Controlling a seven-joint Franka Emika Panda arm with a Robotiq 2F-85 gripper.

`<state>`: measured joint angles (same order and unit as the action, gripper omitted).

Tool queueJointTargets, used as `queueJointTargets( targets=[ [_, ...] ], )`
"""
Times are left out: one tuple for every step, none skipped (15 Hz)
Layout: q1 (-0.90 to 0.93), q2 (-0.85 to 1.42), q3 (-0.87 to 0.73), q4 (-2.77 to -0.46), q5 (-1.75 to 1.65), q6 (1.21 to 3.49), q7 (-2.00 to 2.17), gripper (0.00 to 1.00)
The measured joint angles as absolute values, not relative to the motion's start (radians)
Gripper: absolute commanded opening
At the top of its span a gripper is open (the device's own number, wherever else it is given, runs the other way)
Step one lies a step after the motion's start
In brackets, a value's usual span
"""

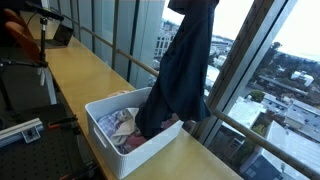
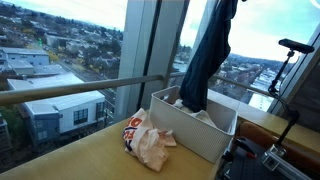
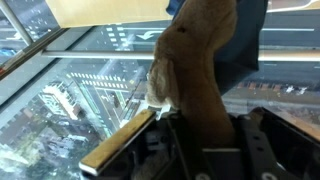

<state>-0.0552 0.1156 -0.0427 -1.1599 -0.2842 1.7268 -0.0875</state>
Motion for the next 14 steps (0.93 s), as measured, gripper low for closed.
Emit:
queueJointTargets(
  targets=[
    [-0.05,0.124,-0.041,-1.178,-0.283,1.727,-0.087,0.04],
    [-0.045,0.13,-0.038,-1.194,-0.283,1.727,-0.087,0.04],
    [-0.04,0.134,-0.035,-1.21,-0.282,1.727,-0.087,0.04],
    [-0.035,0.137,-0.031,-1.226,-0.282,1.728,-0.086,0.04],
    [-0.029,0.138,-0.026,-1.242,-0.282,1.728,-0.084,0.04],
    [-0.021,0.136,-0.021,-1.257,-0.282,1.728,-0.078,0.04],
    [-0.01,0.128,-0.012,-1.274,-0.284,1.728,-0.067,0.04],
    [0.004,0.115,-0.003,-1.294,-0.286,1.728,-0.054,0.04],
    [0.019,0.095,0.008,-1.319,-0.288,1.728,-0.036,0.04],
    [0.035,0.071,0.018,-1.347,-0.291,1.728,-0.017,0.04],
    [0.049,0.046,0.028,-1.379,-0.293,1.728,0.001,0.04],
    [0.06,0.022,0.036,-1.412,-0.293,1.728,0.016,0.04],
    [0.068,-0.001,0.042,-1.445,-0.293,1.728,0.029,0.04],
    [0.073,-0.021,0.047,-1.479,-0.293,1.729,0.039,0.04]
  ],
)
